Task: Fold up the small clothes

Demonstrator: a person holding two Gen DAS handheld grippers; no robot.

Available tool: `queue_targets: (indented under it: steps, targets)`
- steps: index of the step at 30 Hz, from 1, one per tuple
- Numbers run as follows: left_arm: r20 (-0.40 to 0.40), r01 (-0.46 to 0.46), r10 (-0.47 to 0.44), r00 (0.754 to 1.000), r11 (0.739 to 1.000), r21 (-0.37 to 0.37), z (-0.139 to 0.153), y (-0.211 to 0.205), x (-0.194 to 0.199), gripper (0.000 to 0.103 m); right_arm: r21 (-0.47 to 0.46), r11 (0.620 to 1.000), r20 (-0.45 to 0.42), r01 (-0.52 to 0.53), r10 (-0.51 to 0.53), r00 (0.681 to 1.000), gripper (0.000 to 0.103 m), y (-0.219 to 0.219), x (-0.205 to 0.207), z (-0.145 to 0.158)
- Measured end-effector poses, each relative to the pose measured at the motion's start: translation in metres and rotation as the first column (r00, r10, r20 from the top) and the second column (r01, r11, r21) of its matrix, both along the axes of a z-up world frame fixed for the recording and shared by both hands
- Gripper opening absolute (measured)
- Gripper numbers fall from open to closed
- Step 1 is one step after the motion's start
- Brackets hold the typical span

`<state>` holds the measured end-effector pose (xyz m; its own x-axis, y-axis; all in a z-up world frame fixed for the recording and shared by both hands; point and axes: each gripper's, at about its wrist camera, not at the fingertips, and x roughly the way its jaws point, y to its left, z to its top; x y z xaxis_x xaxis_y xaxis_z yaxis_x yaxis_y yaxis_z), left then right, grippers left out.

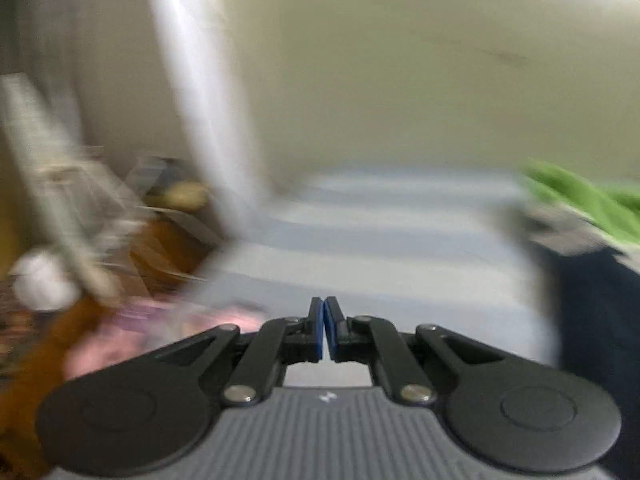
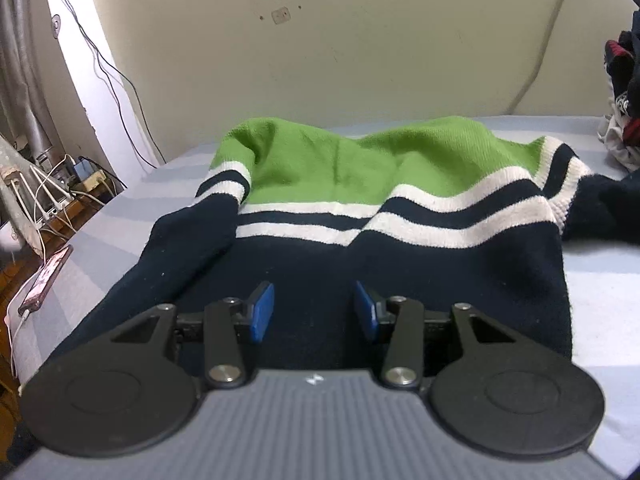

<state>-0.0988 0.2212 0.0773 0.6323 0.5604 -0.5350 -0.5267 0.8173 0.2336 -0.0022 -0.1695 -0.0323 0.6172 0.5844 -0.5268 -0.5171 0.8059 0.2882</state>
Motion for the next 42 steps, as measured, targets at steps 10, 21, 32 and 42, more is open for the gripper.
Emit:
queue_targets:
  steps: [10, 21, 32, 42]
  targets:
    - [0.015, 0.274, -0.277, 0.961, 0.938, -0.213, -0.002, -0.016, 0.074, 0.055, -0.004, 1.000, 0.013, -0.010, 0.010, 1.000, 0.056, 0.004, 0.000, 0.001]
    - [0.022, 0.411, -0.487, 0.873, 0.711, -0.571, -0.067, -0.071, 0.153, 0.062, 0.017, 1.000, 0.012, -0.012, 0.011, 1.000, 0.060, 0.002, -0.001, 0.000]
    - [-0.004, 0.347, -0.386, 0.922, 0.833, -0.430, -0.039, -0.030, 0.148, 0.009, 0.019, 1.000, 0.012, -0.010, 0.009, 1.000, 0.062, 0.004, -0.001, 0.000]
    - [-0.219, 0.067, -0.145, 0.965, 0.941, -0.330, -0.055, 0.047, 0.188, 0.016, 0.009, 1.000, 0.015, -0.012, 0.012, 1.000, 0.063, 0.006, -0.002, 0.000]
